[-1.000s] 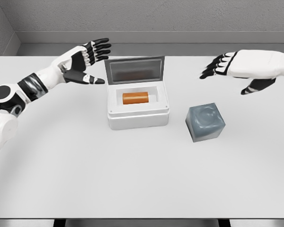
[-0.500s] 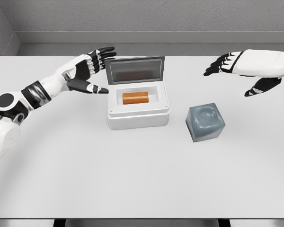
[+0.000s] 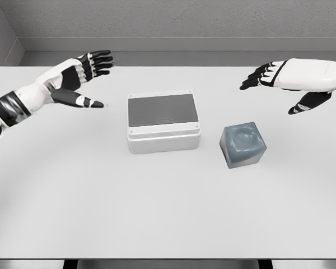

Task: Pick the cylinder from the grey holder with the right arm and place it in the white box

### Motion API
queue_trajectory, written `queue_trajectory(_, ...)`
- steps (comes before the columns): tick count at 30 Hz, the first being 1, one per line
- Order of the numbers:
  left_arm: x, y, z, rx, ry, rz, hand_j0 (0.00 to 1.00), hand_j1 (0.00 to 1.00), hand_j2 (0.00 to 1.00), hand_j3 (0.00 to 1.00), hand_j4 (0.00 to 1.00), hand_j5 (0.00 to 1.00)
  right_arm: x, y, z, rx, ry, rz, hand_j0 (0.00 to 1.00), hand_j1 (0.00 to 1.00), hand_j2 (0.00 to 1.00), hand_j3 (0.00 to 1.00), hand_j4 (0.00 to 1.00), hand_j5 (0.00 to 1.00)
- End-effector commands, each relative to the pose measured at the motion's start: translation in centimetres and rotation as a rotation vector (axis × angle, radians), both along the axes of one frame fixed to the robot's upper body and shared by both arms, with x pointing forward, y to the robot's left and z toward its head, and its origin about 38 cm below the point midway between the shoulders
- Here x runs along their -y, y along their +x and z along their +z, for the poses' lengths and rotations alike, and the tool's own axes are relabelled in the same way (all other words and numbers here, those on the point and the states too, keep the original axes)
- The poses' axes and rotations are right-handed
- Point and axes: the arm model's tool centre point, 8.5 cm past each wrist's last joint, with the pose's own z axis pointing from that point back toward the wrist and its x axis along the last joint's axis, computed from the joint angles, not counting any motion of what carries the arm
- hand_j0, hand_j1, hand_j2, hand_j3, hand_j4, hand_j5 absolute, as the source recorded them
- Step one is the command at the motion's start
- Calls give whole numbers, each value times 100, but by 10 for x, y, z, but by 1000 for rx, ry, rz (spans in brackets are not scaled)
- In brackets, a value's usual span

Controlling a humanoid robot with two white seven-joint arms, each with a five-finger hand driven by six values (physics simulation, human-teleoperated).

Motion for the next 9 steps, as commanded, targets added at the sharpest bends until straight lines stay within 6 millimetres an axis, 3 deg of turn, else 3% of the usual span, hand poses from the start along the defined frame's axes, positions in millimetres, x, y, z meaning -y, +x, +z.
queue_trajectory(1, -36, -6, 14, 31, 41, 47, 100, 100, 100, 100, 100, 100, 0, 0, 1, -1, 5, -3, 99, 99, 99, 99, 99, 99)
queue_trajectory(2, -50, -10, 18, 32, 44, 69, 100, 100, 100, 100, 100, 100, -1, 0, 0, -1, 7, 0, 99, 99, 99, 99, 99, 99)
queue_trajectory(9, -95, -30, 32, 40, 71, 141, 100, 100, 100, 100, 100, 100, -3, 1, 0, -1, 8, 3, 99, 99, 99, 99, 99, 99)
